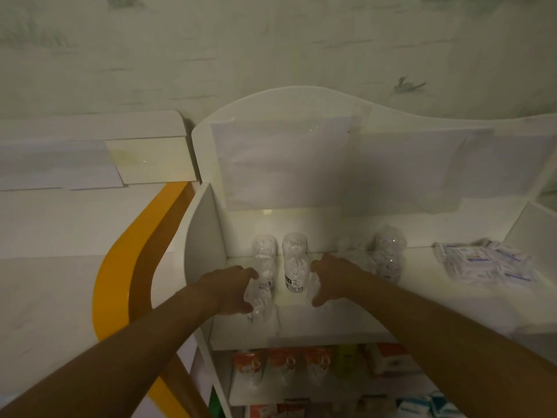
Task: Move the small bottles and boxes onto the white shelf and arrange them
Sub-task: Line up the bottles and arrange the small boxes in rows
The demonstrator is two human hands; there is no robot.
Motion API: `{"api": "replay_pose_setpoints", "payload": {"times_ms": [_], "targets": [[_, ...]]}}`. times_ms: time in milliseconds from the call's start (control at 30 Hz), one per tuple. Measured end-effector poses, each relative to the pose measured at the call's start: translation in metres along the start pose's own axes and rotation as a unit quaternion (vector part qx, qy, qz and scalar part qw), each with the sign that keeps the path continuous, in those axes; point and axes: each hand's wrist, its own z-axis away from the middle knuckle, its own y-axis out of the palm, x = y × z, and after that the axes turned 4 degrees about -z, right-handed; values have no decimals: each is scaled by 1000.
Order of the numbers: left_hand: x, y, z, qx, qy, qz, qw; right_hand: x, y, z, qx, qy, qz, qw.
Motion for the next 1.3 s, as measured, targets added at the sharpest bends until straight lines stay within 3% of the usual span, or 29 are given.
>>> {"api": "replay_pose_setpoints", "payload": {"times_ms": [200,333,567,733,900,1000,1167,1300], "targets": [[5,4,-5,1,-1,3,1000,8,-5,8,13,-13,-116,993],[4,8,-7,-14,1,-14,1000,10,-2,13,36,-7,-276,960],[-1,16,-7,-42,-21,-4,999,6,8,11,73,92,-392,912],[-2,16,-8,-34,-20,-10,999,5,9,15,43,101,-327,939],[3,12,-10,-15,3,-25,1000,4,9,18,-10,48,-217,975],[2,11,-12,-17,14,-23,999,6,2,24,-32,4,-205,978],[-4,13,-13,-26,5,-20,999,7,4,22,19,-42,-148,988],[-12,13,-12,-32,4,-7,999,13,12,17,-30,-40,-135,990]]}}
